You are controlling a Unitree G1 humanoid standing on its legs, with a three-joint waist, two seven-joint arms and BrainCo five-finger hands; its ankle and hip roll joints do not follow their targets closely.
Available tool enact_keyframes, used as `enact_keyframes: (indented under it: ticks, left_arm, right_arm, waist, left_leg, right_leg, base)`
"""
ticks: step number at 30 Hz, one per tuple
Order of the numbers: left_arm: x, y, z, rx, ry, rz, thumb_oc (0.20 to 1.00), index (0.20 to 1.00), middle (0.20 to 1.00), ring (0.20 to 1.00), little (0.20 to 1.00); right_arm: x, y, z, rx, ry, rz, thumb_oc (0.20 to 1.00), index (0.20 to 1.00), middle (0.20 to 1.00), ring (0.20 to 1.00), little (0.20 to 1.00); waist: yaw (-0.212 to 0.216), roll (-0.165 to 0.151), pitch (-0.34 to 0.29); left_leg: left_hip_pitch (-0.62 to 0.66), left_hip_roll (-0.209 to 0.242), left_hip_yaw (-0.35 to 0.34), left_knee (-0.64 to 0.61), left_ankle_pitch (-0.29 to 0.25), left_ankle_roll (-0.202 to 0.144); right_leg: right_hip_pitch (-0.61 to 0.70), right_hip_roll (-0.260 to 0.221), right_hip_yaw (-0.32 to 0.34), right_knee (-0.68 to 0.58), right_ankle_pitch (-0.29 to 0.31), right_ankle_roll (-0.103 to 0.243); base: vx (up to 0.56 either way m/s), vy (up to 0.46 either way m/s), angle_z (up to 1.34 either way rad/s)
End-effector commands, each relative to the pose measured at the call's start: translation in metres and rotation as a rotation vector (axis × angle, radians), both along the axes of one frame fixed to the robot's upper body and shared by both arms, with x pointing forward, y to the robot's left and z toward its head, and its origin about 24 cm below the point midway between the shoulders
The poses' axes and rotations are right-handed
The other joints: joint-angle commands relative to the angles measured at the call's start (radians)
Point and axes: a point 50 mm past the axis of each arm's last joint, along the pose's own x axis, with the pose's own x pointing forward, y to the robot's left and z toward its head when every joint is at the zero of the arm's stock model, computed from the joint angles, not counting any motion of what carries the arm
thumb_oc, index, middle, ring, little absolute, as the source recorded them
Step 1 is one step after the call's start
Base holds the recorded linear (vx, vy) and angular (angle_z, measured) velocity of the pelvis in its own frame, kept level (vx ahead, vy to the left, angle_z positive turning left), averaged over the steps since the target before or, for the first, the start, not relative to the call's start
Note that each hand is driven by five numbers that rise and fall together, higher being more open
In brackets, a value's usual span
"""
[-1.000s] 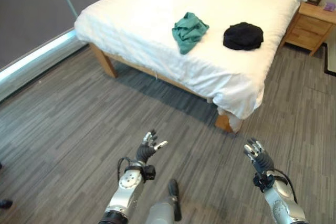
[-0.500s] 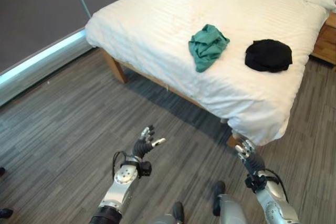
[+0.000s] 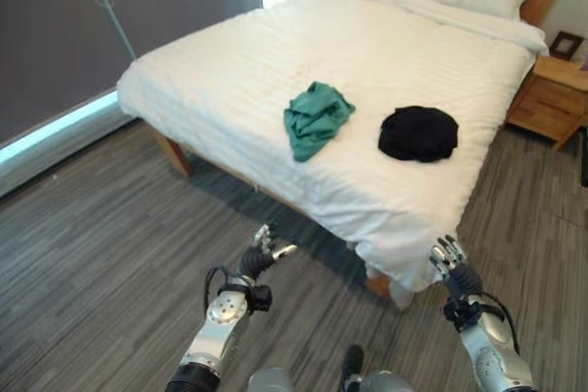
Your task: Pick up bed clothes into laundry basket.
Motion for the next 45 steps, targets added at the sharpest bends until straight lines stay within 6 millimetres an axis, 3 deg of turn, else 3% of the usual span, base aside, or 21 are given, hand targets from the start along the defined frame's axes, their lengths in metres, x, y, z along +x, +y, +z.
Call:
enact_keyframes:
  ticks: [1,4,6,7,9,16,18,20,22,24,25,31,33,34,35,36,37,38,43,44,45]
  left_arm:
    - [0.012,-0.005,0.021,-0.043,-0.100,-0.016,1.000,1.000,1.000,1.000,1.000]
    - [0.011,-0.009,0.018,-0.031,-0.090,-0.036,1.000,1.000,1.000,1.000,1.000]
    - [0.011,-0.010,0.018,-0.035,-0.091,-0.044,1.000,1.000,1.000,1.000,1.000]
    - [0.012,-0.014,0.020,-0.025,-0.103,-0.060,1.000,1.000,1.000,1.000,1.000]
    - [0.016,-0.022,0.023,-0.038,-0.112,-0.102,1.000,1.000,1.000,1.000,1.000]
    - [0.015,-0.023,0.025,0.003,-0.117,-0.143,1.000,1.000,1.000,1.000,1.000]
    - [0.014,-0.020,0.023,-0.014,-0.106,-0.121,1.000,1.000,1.000,1.000,1.000]
    - [0.011,-0.018,0.020,-0.023,-0.094,-0.106,1.000,1.000,1.000,1.000,1.000]
    - [0.010,-0.016,0.019,-0.020,-0.090,-0.105,1.000,1.000,1.000,1.000,1.000]
    - [0.010,-0.016,0.018,-0.017,-0.086,-0.108,1.000,1.000,1.000,1.000,1.000]
    - [0.009,-0.015,0.018,-0.003,-0.083,-0.117,1.000,1.000,1.000,1.000,1.000]
    - [0.006,-0.003,0.015,0.012,-0.073,-0.089,1.000,1.000,1.000,1.000,1.000]
    - [0.004,-0.002,0.016,0.037,-0.076,-0.112,1.000,1.000,1.000,1.000,1.000]
    - [0.005,-0.002,0.016,0.037,-0.076,-0.112,1.000,1.000,1.000,1.000,1.000]
    - [-0.001,-0.003,0.012,0.031,-0.063,-0.125,1.000,1.000,1.000,1.000,1.000]
    - [-0.001,-0.003,0.012,0.030,-0.063,-0.124,1.000,1.000,1.000,1.000,1.000]
    - [-0.005,-0.005,0.010,0.008,-0.052,-0.146,1.000,1.000,1.000,1.000,1.000]
    - [-0.005,-0.005,0.010,0.007,-0.052,-0.145,1.000,1.000,1.000,1.000,1.000]
    - [-0.019,-0.036,0.004,-0.054,-0.006,-0.329,1.000,1.000,1.000,1.000,1.000]
    - [-0.023,-0.045,0.007,-0.059,-0.006,-0.404,1.000,1.000,1.000,1.000,1.000]
    - [-0.022,-0.045,0.007,-0.064,-0.010,-0.398,1.000,1.000,1.000,1.000,1.000]
  right_arm:
    - [-0.001,-0.018,0.019,-0.038,-0.095,-0.030,1.000,1.000,1.000,1.000,1.000]
    - [-0.007,-0.022,0.016,-0.045,-0.083,-0.047,1.000,1.000,1.000,1.000,1.000]
    - [-0.008,-0.021,0.012,-0.037,-0.066,-0.053,1.000,1.000,1.000,1.000,1.000]
    - [-0.010,-0.021,0.010,-0.032,-0.059,-0.061,1.000,1.000,1.000,1.000,1.000]
    - [-0.005,-0.013,0.010,-0.006,-0.064,-0.043,1.000,1.000,1.000,1.000,1.000]
    - [0.006,0.007,0.010,0.023,-0.072,0.036,1.000,1.000,1.000,1.000,1.000]
    - [0.011,0.014,0.015,0.008,-0.095,0.070,1.000,1.000,1.000,1.000,1.000]
    - [0.010,0.014,0.015,-0.008,-0.096,0.082,1.000,1.000,1.000,1.000,1.000]
    - [0.006,0.013,0.014,0.000,-0.089,0.066,1.000,1.000,1.000,1.000,1.000]
    - [0.003,0.012,0.011,0.001,-0.078,0.062,1.000,1.000,1.000,1.000,1.000]
    - [-0.002,0.009,0.007,-0.016,-0.057,0.058,1.000,1.000,1.000,1.000,1.000]
    - [-0.002,-0.004,0.011,-0.113,-0.060,0.066,1.000,1.000,1.000,1.000,1.000]
    - [0.005,-0.028,0.025,-0.286,-0.072,0.057,1.000,1.000,1.000,1.000,1.000]
    - [0.005,-0.028,0.025,-0.286,-0.073,0.057,1.000,1.000,1.000,1.000,1.000]
    - [0.016,-0.049,0.039,-0.419,-0.084,0.038,1.000,1.000,1.000,1.000,1.000]
    - [0.017,-0.049,0.039,-0.420,-0.085,0.038,1.000,1.000,1.000,1.000,1.000]
    - [0.032,-0.068,0.064,-0.558,-0.124,0.043,1.000,1.000,1.000,1.000,1.000]
    - [0.032,-0.068,0.064,-0.559,-0.124,0.043,1.000,1.000,1.000,1.000,1.000]
    - [0.096,-0.119,0.152,-1.065,-0.107,0.071,1.000,1.000,1.000,1.000,1.000]
    - [0.122,-0.137,0.202,-1.245,-0.077,-0.005,1.000,1.000,1.000,1.000,1.000]
    - [0.125,-0.135,0.205,-1.249,-0.084,-0.002,1.000,1.000,1.000,1.000,1.000]
  waist:
    - [0.009,0.024,0.005]
    - [-0.001,0.053,-0.018]
    - [-0.005,0.057,-0.023]
    - [-0.006,0.062,-0.021]
    - [-0.022,0.069,-0.039]
    - [-0.002,0.052,-0.048]
    - [0.010,0.049,-0.036]
    - [0.007,0.047,-0.018]
    - [-0.008,0.062,-0.002]
    - [-0.012,0.066,0.000]
    - [-0.031,0.067,0.004]
    - [-0.043,0.043,0.008]
    - [-0.025,0.013,0.005]
    - [-0.026,0.013,0.006]
    - [-0.004,-0.002,-0.020]
    - [-0.005,-0.001,-0.019]
    - [0.016,-0.007,-0.032]
    - [0.014,-0.006,-0.031]
    - [0.074,-0.026,-0.026]
    - [0.099,-0.035,-0.015]
    - [0.092,-0.031,-0.014]
  left_leg:
    - [-0.041,0.029,0.002,-0.129,0.185,-0.032]
    - [-0.010,-0.006,-0.011,-0.298,0.207,-0.045]
    - [0.009,-0.013,-0.009,-0.306,0.196,-0.043]
    - [-0.012,-0.018,-0.036,-0.273,0.233,-0.051]
    - [0.049,-0.046,-0.015,-0.349,0.178,-0.025]
    - [0.082,-0.094,0.016,-0.368,0.126,0.028]
    - [0.106,-0.118,0.022,-0.390,0.111,0.059]
    - [0.141,-0.142,0.021,-0.410,0.109,0.082]
    - [0.153,-0.147,-0.007,-0.425,0.115,0.093]
    - [0.163,-0.150,-0.021,-0.429,0.110,0.097]
    - [0.176,-0.156,-0.052,-0.435,0.109,0.099]
    - [0.220,-0.164,-0.151,-0.454,0.078,0.084]
    - [0.233,-0.158,-0.200,-0.449,0.065,0.075]
    - [0.234,-0.158,-0.201,-0.450,0.064,0.075]
    - [0.230,-0.154,-0.211,-0.456,0.066,0.071]
    - [0.231,-0.154,-0.212,-0.456,0.065,0.071]
    - [0.228,-0.144,-0.221,-0.465,0.072,0.063]
    - [0.229,-0.143,-0.222,-0.466,0.072,0.062]
    - [0.196,-0.118,-0.272,-0.475,0.093,0.041]
    - [0.176,-0.111,-0.290,-0.480,0.104,0.033]
    - [0.175,-0.111,-0.290,-0.480,0.104,0.032]
  right_leg:
    - [0.080,-0.072,0.042,0.064,0.019,0.061]
    - [0.103,-0.078,0.077,0.072,-0.001,0.076]
    - [0.104,-0.085,0.082,0.079,-0.008,0.080]
    - [0.119,-0.091,0.083,0.076,-0.006,0.078]
    - [0.105,-0.117,0.106,0.075,0.010,0.101]
    - [0.075,-0.169,0.145,0.108,0.019,0.139]
    - [0.016,-0.195,0.157,0.232,0.049,0.160]
    - [-0.041,-0.218,0.184,0.364,0.126,0.171]
    - [-0.091,-0.196,0.236,0.467,0.159,0.163]
    - [-0.110,-0.184,0.251,0.491,0.142,0.155]
    - [-0.129,-0.142,0.308,0.493,0.122,0.145]
    - [-0.171,-0.095,0.361,0.224,0.111,0.151]
    - [-0.154,-0.097,0.370,0.167,0.128,0.161]
    - [-0.151,-0.098,0.368,0.164,0.129,0.162]
    - [-0.105,-0.107,0.338,0.113,0.128,0.157]
    - [-0.103,-0.107,0.337,0.110,0.129,0.157]
    - [-0.076,-0.101,0.312,0.082,0.128,0.154]
    - [-0.074,-0.101,0.311,0.080,0.129,0.153]
    - [-0.049,-0.090,0.251,0.048,0.125,0.138]
    - [-0.055,-0.085,0.231,0.038,0.130,0.136]
    - [-0.056,-0.085,0.231,0.038,0.130,0.136]
  base:
    - [0.19,0.136,-0.17]
    - [0.24,0.196,-0.10]
    - [0.16,0.155,-0.54]
    - [0.09,0.158,-0.49]
    - [0.18,0.310,-0.23]
    - [0.09,0.213,-0.21]
    - [0.07,0.280,-0.08]
    - [0.04,0.219,-0.05]
    - [0.05,0.176,0.03]
    - [0.07,0.047,0.26]
    - [0.10,0.013,0.49]
    - [0.18,-0.099,0.54]
    - [0.16,-0.158,0.86]
    - [0.16,-0.229,1.06]
    - [0.09,-0.125,0.71]
    - [0.16,-0.221,0.64]
    - [0.07,-0.096,0.34]
    - [0.09,-0.149,0.25]
    - [0.03,-0.105,0.23]
    - [-0.01,-0.076,0.35]
    - [-0.05,-0.084,0.38]
